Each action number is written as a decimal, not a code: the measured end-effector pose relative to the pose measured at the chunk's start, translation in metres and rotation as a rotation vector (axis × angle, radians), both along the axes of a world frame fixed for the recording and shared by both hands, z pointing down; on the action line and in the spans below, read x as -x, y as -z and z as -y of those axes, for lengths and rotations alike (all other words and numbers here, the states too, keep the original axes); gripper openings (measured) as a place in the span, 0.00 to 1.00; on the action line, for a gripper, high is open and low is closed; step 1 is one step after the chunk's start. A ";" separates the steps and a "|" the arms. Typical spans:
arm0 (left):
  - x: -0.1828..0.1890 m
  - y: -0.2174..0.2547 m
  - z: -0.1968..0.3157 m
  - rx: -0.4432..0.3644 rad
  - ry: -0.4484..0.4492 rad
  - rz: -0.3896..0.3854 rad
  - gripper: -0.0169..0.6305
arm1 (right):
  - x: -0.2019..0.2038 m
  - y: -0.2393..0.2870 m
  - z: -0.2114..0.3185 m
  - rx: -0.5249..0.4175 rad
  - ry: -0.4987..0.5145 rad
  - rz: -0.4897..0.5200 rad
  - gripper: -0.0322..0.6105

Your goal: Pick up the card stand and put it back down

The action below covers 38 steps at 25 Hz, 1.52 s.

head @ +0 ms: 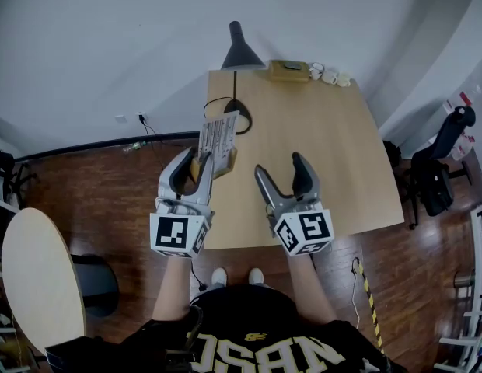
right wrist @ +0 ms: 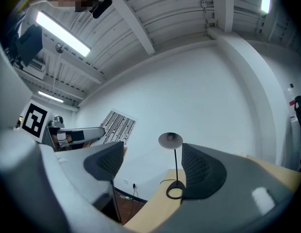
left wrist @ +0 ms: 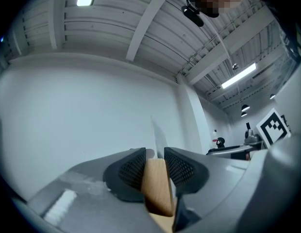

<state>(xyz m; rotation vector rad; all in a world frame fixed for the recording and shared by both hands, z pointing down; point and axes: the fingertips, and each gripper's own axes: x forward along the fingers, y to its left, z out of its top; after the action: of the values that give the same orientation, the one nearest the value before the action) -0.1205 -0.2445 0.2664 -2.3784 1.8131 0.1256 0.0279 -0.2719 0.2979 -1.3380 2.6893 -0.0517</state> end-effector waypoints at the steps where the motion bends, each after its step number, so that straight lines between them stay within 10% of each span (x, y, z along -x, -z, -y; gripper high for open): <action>1: 0.000 -0.001 0.000 0.003 0.000 -0.001 0.22 | -0.001 -0.001 0.000 0.003 -0.002 0.000 0.63; 16: -0.001 -0.070 0.049 0.140 -0.053 0.031 0.22 | -0.026 -0.052 0.009 0.120 -0.066 -0.010 0.63; 38: -0.053 -0.352 0.206 0.458 -0.211 0.070 0.22 | -0.062 -0.247 0.071 0.400 -0.160 -0.054 0.63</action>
<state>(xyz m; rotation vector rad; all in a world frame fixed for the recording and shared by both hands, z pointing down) -0.0672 -0.4500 0.6188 -2.8314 1.6990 -0.3878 0.0900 -0.3433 0.5447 -1.6773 2.6996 -0.5713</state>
